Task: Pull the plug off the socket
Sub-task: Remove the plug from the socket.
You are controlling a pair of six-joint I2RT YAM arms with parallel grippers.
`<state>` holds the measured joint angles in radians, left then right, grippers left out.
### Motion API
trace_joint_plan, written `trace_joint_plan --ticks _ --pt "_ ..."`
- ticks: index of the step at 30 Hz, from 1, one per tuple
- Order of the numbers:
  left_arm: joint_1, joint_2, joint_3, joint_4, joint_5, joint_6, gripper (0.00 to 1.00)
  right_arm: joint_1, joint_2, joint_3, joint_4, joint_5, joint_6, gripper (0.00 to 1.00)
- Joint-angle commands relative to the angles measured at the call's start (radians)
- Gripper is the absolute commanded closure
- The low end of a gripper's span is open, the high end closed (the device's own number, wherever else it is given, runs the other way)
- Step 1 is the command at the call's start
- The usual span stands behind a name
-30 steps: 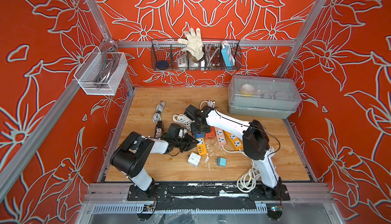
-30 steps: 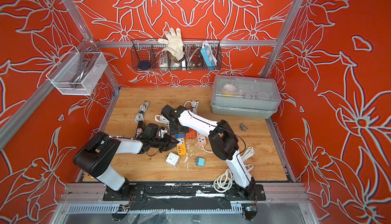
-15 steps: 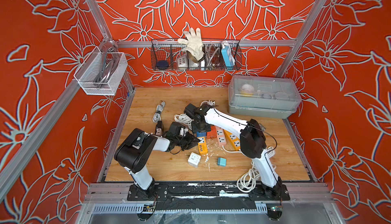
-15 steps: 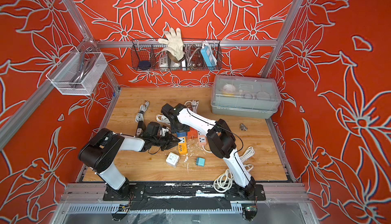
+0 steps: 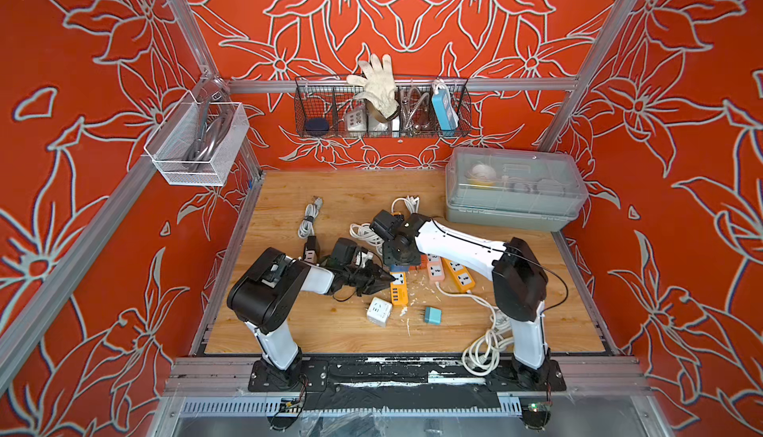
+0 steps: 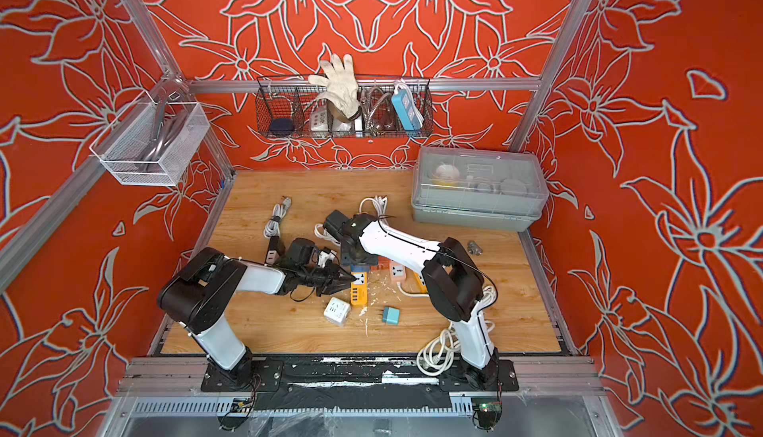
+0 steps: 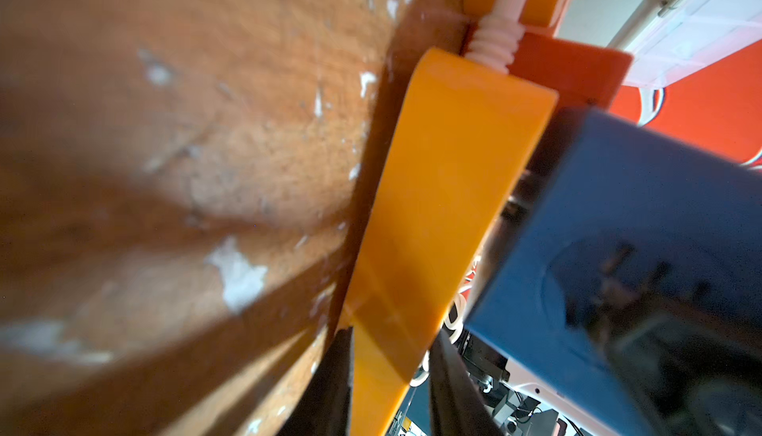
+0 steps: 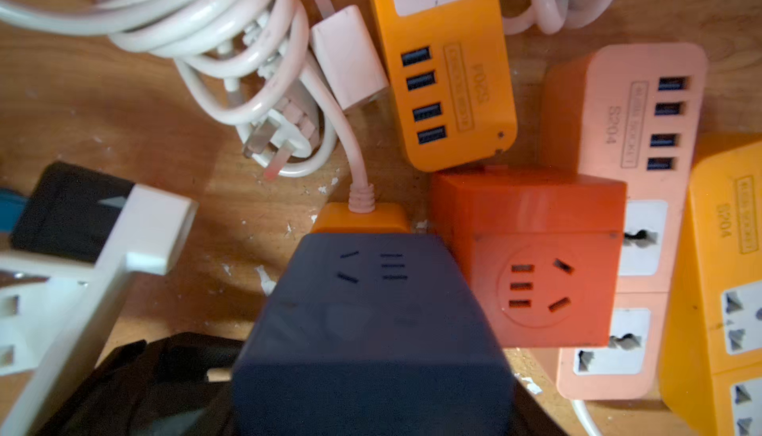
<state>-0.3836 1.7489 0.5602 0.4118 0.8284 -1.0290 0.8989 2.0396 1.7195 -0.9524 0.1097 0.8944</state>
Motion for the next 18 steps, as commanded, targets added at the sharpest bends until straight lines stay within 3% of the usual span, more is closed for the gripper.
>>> trace_joint_plan --ticks 1,4,8,12,18 --pt "0.017 0.105 -0.063 -0.295 -0.274 0.005 0.69 -0.037 0.024 0.255 -0.101 -0.05 -0.027 0.63" --pt "0.017 0.115 -0.058 -0.297 -0.269 0.01 0.69 -0.046 0.092 0.395 -0.205 -0.057 -0.034 0.63" --pt "0.017 0.124 -0.053 -0.297 -0.261 0.014 0.69 -0.021 0.088 0.436 -0.203 -0.027 -0.072 0.63" --pt "0.02 0.13 -0.041 -0.301 -0.252 0.02 0.7 0.028 -0.008 0.266 -0.078 -0.024 -0.092 0.63" --pt "0.026 0.133 -0.033 -0.311 -0.249 0.027 0.7 0.077 -0.161 -0.04 0.046 0.037 0.015 0.63"
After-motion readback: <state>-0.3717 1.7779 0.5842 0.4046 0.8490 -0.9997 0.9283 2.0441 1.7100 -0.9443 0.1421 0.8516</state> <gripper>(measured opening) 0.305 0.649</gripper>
